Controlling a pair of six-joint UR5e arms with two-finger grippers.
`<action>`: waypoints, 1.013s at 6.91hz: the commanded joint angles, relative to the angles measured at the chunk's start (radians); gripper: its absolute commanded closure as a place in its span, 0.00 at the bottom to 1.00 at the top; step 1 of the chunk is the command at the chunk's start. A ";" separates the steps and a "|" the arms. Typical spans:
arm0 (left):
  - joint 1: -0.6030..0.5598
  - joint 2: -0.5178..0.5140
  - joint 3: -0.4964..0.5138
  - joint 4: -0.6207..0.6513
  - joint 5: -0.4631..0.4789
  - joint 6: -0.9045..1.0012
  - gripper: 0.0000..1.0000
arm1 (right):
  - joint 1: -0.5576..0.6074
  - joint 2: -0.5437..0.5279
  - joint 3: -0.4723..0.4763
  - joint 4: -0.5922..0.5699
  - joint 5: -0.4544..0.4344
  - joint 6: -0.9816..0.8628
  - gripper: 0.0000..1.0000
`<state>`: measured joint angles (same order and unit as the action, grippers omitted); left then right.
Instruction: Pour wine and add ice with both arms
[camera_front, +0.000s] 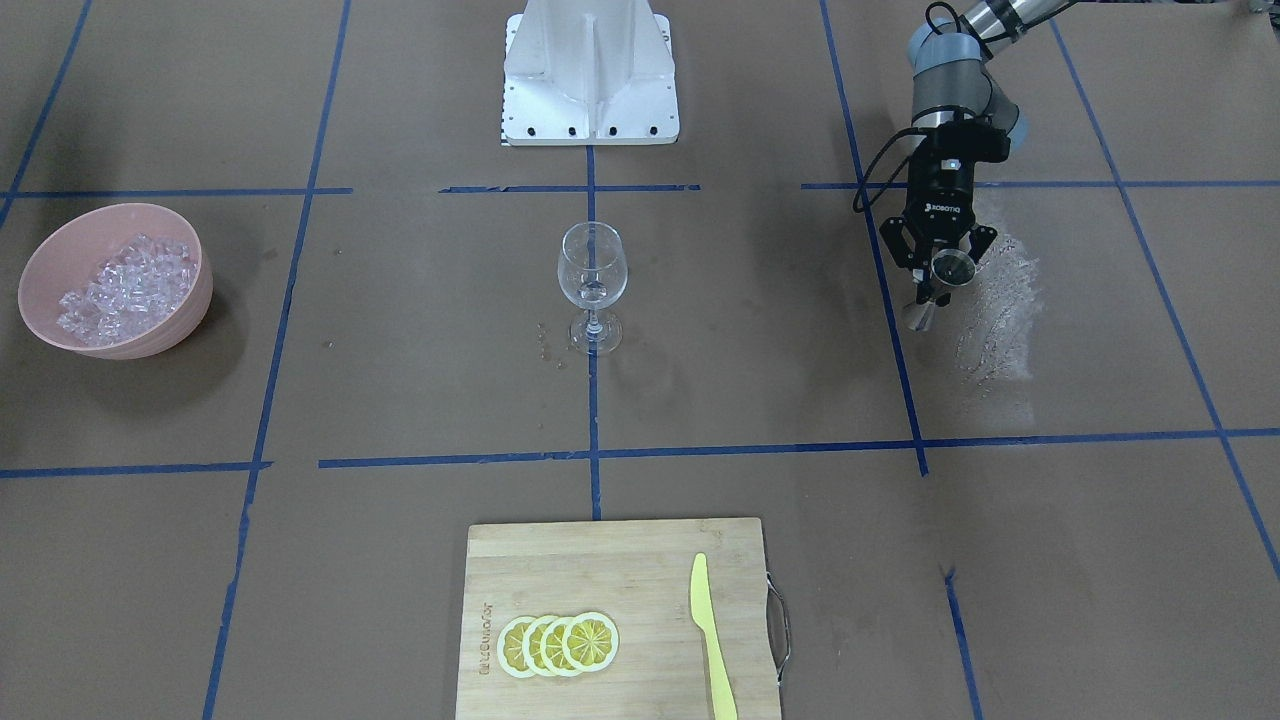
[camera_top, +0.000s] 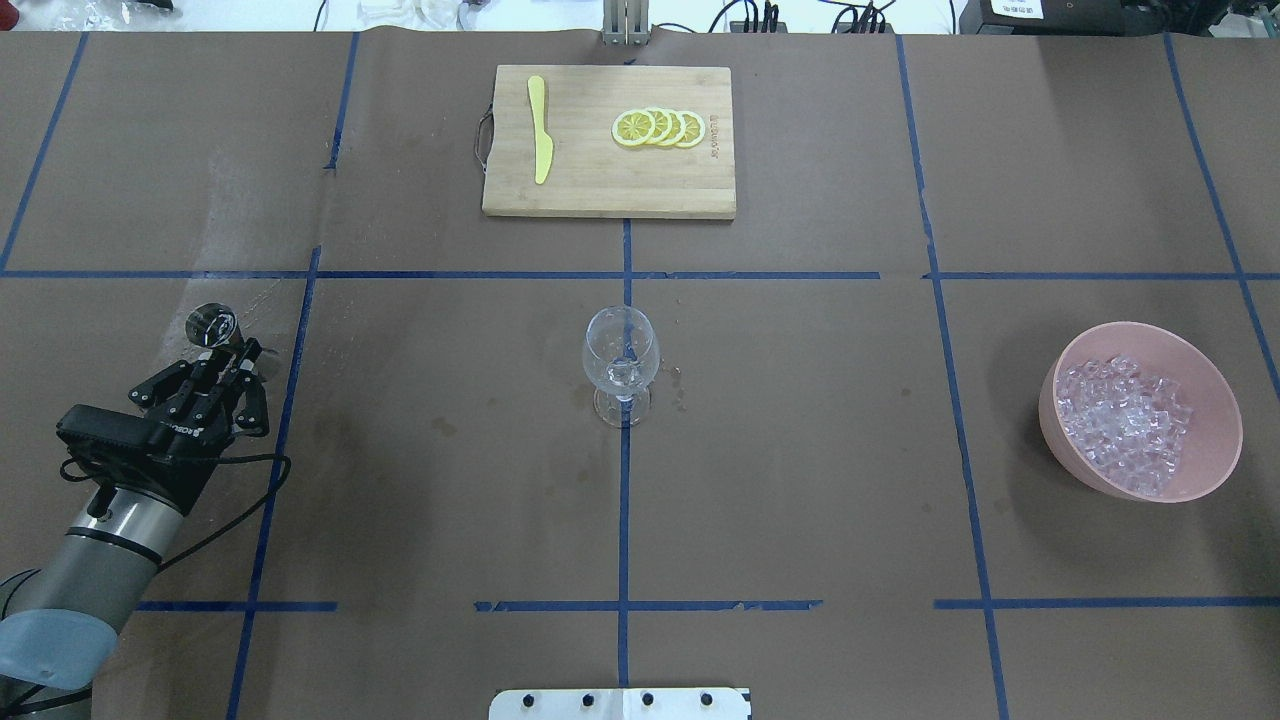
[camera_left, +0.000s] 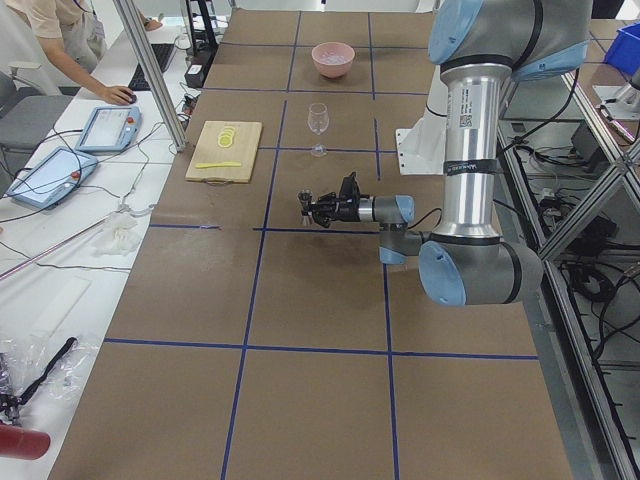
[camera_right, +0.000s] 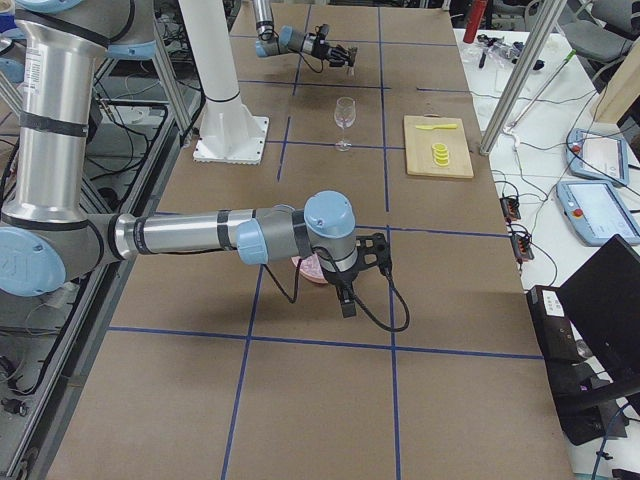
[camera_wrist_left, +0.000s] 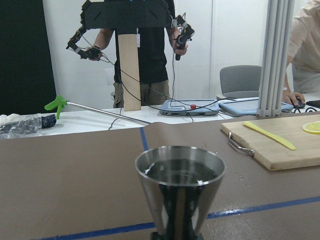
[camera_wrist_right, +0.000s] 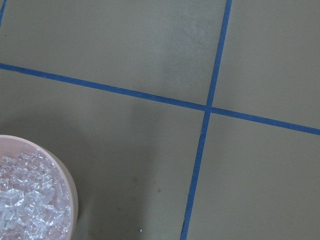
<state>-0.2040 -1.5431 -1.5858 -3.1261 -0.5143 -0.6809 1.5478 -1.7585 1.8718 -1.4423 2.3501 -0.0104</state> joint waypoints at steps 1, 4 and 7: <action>0.000 -0.023 -0.067 -0.133 -0.047 0.280 1.00 | 0.000 -0.001 -0.002 -0.001 0.000 0.001 0.00; -0.008 -0.138 -0.091 -0.057 -0.111 0.284 1.00 | 0.000 -0.006 -0.003 -0.001 0.000 0.000 0.00; -0.012 -0.242 -0.094 0.119 -0.112 0.274 1.00 | 0.000 -0.009 -0.003 -0.001 0.000 0.000 0.00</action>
<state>-0.2151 -1.7481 -1.6780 -3.0746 -0.6253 -0.4048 1.5478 -1.7656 1.8684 -1.4435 2.3501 -0.0107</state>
